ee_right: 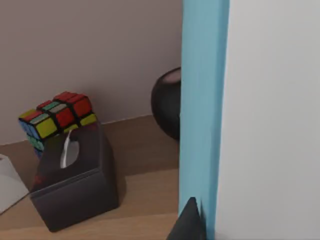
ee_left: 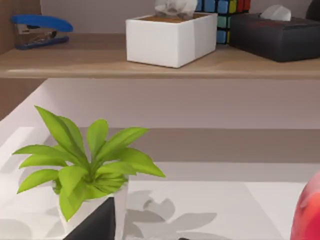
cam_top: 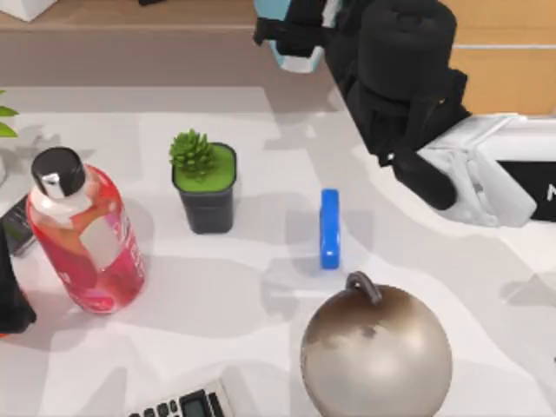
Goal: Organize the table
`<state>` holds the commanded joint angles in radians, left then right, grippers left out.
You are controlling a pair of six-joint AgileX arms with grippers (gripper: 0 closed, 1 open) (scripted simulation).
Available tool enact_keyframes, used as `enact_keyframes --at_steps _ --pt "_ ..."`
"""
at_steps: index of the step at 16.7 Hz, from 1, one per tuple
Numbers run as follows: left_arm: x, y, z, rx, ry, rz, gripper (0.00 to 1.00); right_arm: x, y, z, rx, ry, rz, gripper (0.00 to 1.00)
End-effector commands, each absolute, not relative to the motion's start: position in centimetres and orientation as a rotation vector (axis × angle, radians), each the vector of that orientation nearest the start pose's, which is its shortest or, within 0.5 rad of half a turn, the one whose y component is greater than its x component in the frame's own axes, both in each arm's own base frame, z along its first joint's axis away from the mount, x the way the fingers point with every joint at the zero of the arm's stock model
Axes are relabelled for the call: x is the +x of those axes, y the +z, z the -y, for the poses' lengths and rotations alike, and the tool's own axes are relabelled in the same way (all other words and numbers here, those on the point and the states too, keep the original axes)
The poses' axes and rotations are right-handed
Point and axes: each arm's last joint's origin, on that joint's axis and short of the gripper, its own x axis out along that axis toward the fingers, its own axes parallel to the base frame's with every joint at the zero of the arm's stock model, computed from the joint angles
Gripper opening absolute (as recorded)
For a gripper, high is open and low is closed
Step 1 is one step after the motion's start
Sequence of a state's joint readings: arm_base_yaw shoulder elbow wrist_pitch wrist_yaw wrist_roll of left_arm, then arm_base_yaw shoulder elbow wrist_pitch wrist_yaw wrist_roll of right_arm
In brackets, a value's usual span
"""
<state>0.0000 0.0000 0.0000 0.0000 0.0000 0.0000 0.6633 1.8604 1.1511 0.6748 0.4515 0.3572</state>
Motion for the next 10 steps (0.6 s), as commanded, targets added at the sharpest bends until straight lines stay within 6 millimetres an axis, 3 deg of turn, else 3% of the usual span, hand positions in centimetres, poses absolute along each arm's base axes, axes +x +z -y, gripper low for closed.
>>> enact_keyframes --at_steps 5,10 --pt "10.6 16.0 0.1 0.000 0.000 0.000 1.00 29.0 24.0 -19.5 0.605 0.421 -0.148 0.00" --pt "10.6 16.0 0.1 0.000 0.000 0.000 1.00 27.0 23.8 -11.1 0.918 0.434 -0.185 0.00"
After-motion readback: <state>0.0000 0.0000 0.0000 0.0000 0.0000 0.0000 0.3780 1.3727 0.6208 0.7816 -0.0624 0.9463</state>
